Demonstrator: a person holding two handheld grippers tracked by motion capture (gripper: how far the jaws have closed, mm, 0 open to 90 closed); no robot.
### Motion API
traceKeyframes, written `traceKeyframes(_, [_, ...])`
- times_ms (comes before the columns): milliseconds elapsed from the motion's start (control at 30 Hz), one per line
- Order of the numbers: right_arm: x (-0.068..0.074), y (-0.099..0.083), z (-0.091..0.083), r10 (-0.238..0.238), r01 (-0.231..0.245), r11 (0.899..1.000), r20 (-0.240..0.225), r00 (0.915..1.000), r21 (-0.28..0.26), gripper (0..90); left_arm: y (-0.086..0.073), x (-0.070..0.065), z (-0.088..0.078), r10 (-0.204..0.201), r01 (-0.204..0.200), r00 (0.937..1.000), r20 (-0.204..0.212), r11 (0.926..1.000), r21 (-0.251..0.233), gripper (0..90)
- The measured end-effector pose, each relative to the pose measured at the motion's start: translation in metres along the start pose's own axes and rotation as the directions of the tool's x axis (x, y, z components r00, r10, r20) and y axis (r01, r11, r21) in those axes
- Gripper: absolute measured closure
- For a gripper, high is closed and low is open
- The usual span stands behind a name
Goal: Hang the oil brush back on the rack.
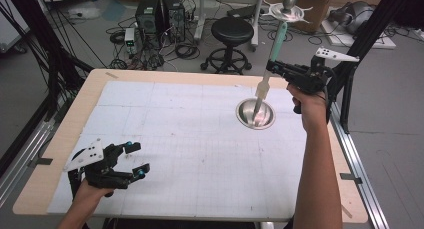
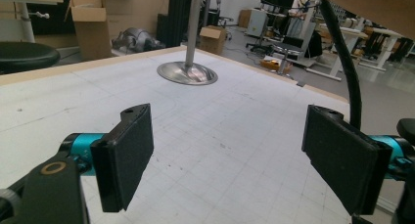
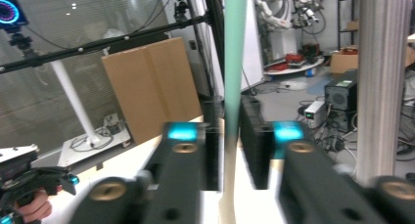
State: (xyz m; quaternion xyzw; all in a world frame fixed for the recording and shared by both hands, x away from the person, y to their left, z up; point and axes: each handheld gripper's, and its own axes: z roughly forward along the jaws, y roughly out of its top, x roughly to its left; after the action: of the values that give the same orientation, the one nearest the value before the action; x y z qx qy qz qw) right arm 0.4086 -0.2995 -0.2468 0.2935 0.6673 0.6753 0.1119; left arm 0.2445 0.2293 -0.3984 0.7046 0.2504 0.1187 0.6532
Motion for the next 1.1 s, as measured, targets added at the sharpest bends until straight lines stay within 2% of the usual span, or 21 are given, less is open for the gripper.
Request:
traceKeyframes(67, [0.001, 0.000, -0.001, -0.001, 0.000, 1.000, 0.023, 0.9997, 0.014, 64.7, 0.000, 0.000, 0.000, -0.004, 0.004, 1.0000, -0.002, 1.0000, 0.000, 19.7])
traceKeyframes(167, [0.005, 0.000, -0.003, -0.011, 0.009, 1.000, 0.092, 0.9957, 0.023, 49.2, 0.000, 0.001, 0.000, -0.004, 0.004, 1.0000, -0.001, 1.0000, 0.000, 19.7])
traceKeyframes(200, [0.007, 0.000, -0.004, -0.025, 0.022, 0.999, 0.117, 0.9929, 0.027, 45.7, 0.000, 0.001, 0.000, -0.007, 0.007, 1.0000, -0.003, 1.0000, -0.001, 19.7])
traceKeyframes(233, [0.010, 0.000, -0.006, -0.045, 0.040, 0.999, 0.167, 0.9850, 0.032, 39.6, 0.000, 0.001, 0.000, -0.009, 0.009, 1.0000, -0.003, 1.0000, -0.002, 19.7])
traceKeyframes(400, [0.019, -0.006, -0.020, -0.076, 0.075, 0.997, 0.245, 0.9666, 0.017, 31.6, 0.000, 0.003, 0.000, -0.010, 0.010, 0.9999, -0.002, 0.9999, -0.003, 19.5])
traceKeyframes(533, [0.028, -0.017, -0.034, -0.102, 0.094, 0.995, 0.278, 0.9551, 0.045, 26.1, 0.000, 0.006, 0.001, -0.012, 0.012, 0.9997, -0.023, 0.9999, -0.009, 19.3])
traceKeyframes(600, [0.035, -0.026, -0.041, -0.125, 0.109, 0.992, 0.300, 0.9456, 0.069, 23.4, 0.000, 0.008, 0.001, -0.020, 0.020, 0.9993, -0.032, 0.9998, -0.008, 19.2])
traceKeyframes(700, [0.045, -0.041, -0.052, -0.135, 0.116, 0.990, 0.355, 0.9250, 0.075, 16.0, 0.000, 0.010, 0.000, -0.026, 0.025, 0.9982, -0.054, 0.9996, -0.016, 18.3])
traceKeyframes(767, [0.053, -0.051, -0.058, -0.164, 0.138, 0.986, 0.383, 0.9089, 0.093, 16.0, 0.000, 0.011, -0.001, -0.029, 0.028, 0.9976, -0.062, 0.9994, -0.023, 17.9])
traceKeyframes(833, [0.060, -0.062, -0.063, -0.182, 0.151, 0.983, 0.403, 0.8968, 0.108, 16.0, 0.000, 0.013, -0.002, -0.034, 0.032, 0.9967, -0.074, 0.9992, -0.025, 17.4])
traceKeyframes(867, [0.068, -0.071, -0.066, -0.203, 0.164, 0.978, 0.430, 0.8798, 0.125, 16.0, 0.000, 0.014, -0.003, -0.043, 0.041, 0.9961, -0.078, 0.9988, -0.026, 17.1])
traceKeyframes(900, [0.074, -0.080, -0.069, -0.219, 0.173, 0.975, 0.438, 0.8721, 0.141, 16.0, 0.000, 0.015, -0.004, -0.045, 0.043, 0.9958, -0.079, 0.9988, -0.024, 16.9])
traceKeyframes(967, [0.085, -0.099, -0.076, -0.220, 0.170, 0.974, 0.453, 0.8642, 0.150, 16.0, -0.001, 0.017, -0.005, -0.046, 0.044, 0.9954, -0.084, 0.9987, -0.025, 16.9])
traceKeyframes(1033, [0.094, -0.120, -0.082, -0.201, 0.155, 0.978, 0.454, 0.8682, 0.138, 16.0, -0.001, 0.017, -0.006, -0.046, 0.044, 0.9949, -0.090, 0.9987, -0.027, 16.9])
traceKeyframes(1100, [0.102, -0.139, -0.088, -0.188, 0.133, 0.980, 0.462, 0.8670, 0.149, 16.0, -0.001, 0.018, -0.006, -0.044, 0.041, 0.9947, -0.093, 0.9987, -0.030, 16.9])
